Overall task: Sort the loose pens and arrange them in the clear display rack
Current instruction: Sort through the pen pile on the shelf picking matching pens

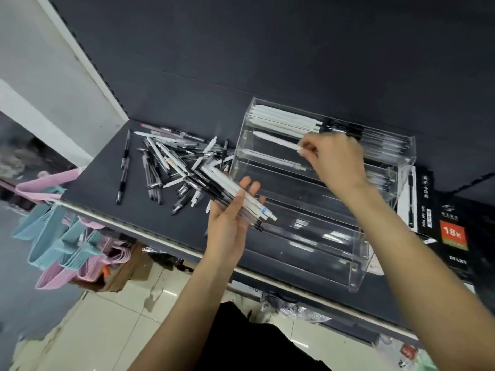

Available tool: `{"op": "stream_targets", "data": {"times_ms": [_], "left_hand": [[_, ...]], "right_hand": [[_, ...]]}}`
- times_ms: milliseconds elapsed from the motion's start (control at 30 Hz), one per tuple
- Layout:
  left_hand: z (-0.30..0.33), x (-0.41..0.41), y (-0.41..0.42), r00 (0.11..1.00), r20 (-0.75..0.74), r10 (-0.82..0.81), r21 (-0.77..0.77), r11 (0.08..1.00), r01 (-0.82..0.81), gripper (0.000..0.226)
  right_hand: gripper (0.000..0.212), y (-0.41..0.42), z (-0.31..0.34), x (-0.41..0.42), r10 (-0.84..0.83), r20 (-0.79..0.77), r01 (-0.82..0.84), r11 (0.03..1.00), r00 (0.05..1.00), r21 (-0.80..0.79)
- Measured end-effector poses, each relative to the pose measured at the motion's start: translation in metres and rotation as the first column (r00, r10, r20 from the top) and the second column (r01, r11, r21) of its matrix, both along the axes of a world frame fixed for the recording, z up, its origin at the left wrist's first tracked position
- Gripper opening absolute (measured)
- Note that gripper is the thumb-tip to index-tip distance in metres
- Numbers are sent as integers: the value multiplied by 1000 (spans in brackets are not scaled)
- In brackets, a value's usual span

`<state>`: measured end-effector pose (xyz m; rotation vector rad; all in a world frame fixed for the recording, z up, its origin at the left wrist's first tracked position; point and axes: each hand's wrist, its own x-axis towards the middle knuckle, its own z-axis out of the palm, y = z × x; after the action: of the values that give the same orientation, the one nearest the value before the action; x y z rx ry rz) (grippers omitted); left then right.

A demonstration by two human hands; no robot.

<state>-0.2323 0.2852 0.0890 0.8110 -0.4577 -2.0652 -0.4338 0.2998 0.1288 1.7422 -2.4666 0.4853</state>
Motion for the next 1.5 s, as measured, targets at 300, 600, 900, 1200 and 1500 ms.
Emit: {"op": "stream_targets", "data": {"times_ms": [300, 600, 900, 1200, 1500], "left_hand": [[-14, 7, -19, 1000, -15, 5, 69, 998, -4, 47], [-12, 3, -27, 999, -12, -33, 77, 996, 34, 47], [-6, -5, -32, 996, -83, -35, 117, 992, 44, 47], [-3, -12, -27, 991, -85, -101, 12, 995, 102, 45], [-9, -8, -35, 995, -67, -75, 70, 994, 80, 51]], "right_hand": [[12, -40, -13, -8, 185, -98, -140, 925, 978, 354], [26, -50, -14, -10, 315, -35, -268, 856, 948, 442], [21, -16, 5, 34, 201, 215, -201, 979, 956, -22], [18, -1, -1, 69, 62, 702, -127, 991, 709, 40], [19, -28, -2, 7, 90, -105, -67, 977, 990, 202]]}}
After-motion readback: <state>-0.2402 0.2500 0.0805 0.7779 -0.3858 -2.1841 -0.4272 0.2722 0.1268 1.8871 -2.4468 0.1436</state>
